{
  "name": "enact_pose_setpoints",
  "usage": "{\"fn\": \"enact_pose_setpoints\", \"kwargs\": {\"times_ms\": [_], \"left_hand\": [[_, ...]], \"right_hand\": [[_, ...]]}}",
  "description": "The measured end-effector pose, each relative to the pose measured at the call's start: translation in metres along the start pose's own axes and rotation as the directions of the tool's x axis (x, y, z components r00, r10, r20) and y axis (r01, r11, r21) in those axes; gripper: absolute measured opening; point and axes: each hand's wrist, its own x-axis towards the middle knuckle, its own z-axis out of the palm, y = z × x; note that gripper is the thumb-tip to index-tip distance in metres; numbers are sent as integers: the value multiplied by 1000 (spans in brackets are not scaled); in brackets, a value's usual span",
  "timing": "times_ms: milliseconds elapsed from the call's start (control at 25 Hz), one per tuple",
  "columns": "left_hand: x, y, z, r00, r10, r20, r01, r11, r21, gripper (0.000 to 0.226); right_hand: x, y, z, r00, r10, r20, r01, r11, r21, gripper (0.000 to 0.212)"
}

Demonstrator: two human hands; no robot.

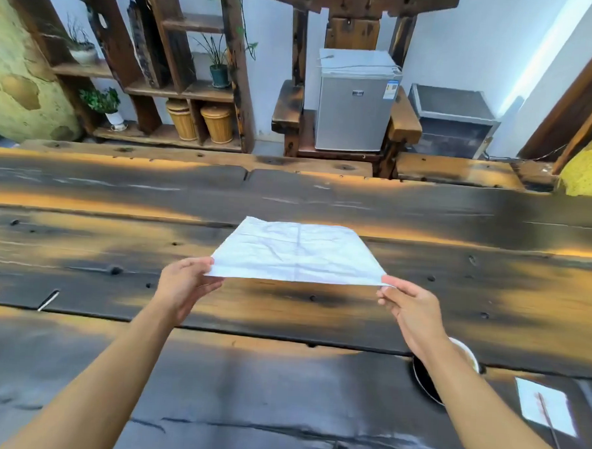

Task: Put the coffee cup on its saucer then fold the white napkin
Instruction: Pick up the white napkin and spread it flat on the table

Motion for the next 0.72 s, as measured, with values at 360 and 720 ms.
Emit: {"fn": "enact_pose_setpoints", "kwargs": {"times_ms": [360,720], "left_hand": [[-37,-189,-88,928,-312,-203,368,855,366,33],[-93,-250,-136,964,-225,-139,246,565,788,15]], "right_hand": [[-90,183,-70,904,385,-187,-423,868,-259,22],[-154,229,-98,848,411,-336,-531,656,-537,27]]}}
